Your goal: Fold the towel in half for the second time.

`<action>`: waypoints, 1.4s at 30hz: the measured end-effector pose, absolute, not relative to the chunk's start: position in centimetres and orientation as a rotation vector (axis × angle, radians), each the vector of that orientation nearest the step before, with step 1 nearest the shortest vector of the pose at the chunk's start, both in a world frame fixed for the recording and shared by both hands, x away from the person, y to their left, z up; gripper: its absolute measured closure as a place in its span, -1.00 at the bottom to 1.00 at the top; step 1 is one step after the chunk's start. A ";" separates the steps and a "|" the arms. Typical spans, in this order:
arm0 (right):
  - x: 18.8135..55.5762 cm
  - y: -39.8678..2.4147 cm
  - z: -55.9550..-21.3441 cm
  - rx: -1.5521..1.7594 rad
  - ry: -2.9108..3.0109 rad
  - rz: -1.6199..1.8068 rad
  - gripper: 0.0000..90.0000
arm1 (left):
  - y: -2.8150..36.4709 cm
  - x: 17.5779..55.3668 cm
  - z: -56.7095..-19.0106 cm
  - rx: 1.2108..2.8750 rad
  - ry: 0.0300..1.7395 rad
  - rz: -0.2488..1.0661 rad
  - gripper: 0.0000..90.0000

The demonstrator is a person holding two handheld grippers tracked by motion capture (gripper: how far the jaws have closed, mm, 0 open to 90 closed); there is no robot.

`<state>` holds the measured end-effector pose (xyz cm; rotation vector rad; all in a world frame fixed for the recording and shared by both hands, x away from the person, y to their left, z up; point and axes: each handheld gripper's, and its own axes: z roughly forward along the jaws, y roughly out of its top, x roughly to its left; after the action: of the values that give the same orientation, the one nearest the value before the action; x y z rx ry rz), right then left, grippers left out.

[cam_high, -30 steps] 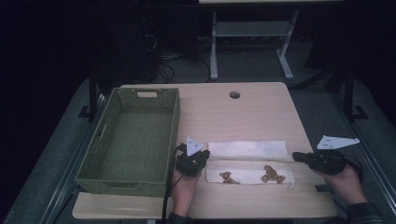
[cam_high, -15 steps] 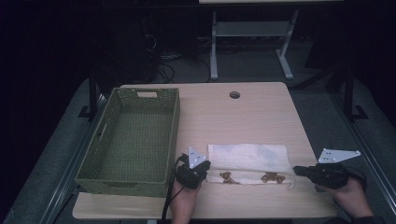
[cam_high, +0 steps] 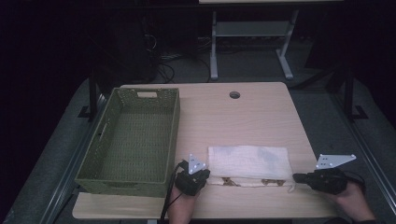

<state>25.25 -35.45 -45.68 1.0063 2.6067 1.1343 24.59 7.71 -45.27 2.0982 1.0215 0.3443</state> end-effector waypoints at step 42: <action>36.3 -34.5 -46.4 1.158 2.519 1.049 0.63 | 5.9 36.1 -45.2 2.178 1.033 0.395 0.31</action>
<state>36.33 -34.53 -46.44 1.1580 2.5186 1.0490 36.09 5.91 -45.17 2.1776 1.0333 0.3947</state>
